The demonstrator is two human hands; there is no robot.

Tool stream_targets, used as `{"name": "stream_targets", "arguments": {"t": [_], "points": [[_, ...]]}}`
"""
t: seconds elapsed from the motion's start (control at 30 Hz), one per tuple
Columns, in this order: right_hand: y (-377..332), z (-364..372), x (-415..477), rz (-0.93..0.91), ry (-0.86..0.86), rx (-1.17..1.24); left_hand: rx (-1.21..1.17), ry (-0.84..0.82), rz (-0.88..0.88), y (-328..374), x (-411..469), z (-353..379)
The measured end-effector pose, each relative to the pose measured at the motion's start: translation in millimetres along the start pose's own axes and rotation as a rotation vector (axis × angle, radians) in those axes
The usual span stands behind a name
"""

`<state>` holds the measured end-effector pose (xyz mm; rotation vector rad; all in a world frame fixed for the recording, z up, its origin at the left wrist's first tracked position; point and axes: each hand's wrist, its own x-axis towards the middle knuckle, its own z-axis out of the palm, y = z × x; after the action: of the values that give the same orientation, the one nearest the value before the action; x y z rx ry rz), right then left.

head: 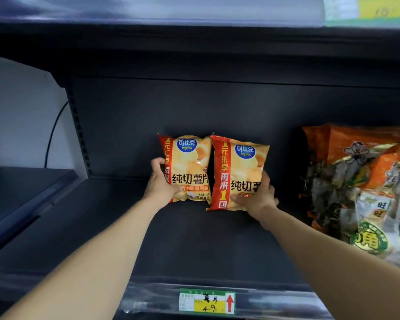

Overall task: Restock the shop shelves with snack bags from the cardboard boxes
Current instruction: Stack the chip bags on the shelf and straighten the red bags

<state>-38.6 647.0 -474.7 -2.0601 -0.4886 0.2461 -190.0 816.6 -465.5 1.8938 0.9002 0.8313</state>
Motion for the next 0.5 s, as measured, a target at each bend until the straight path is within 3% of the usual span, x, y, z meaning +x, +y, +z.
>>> {"name": "stream_targets", "arguments": {"t": [0.13, 0.3, 0.5], "points": [[-3.7, 14.6, 6.4, -0.029, 0.075, 0.073, 0.062, 0.039, 0.044, -2.5, 3.8, 1.6], [2.0, 20.8, 7.2, -0.064, 0.146, 0.136, 0.057, -0.027, -0.011, -7.6, 11.2, 0.9], [1.1, 18.7, 9.9, -0.056, 0.202, 0.092, 0.131, 0.114, -0.013, -7.3, 22.2, -2.7]]}}
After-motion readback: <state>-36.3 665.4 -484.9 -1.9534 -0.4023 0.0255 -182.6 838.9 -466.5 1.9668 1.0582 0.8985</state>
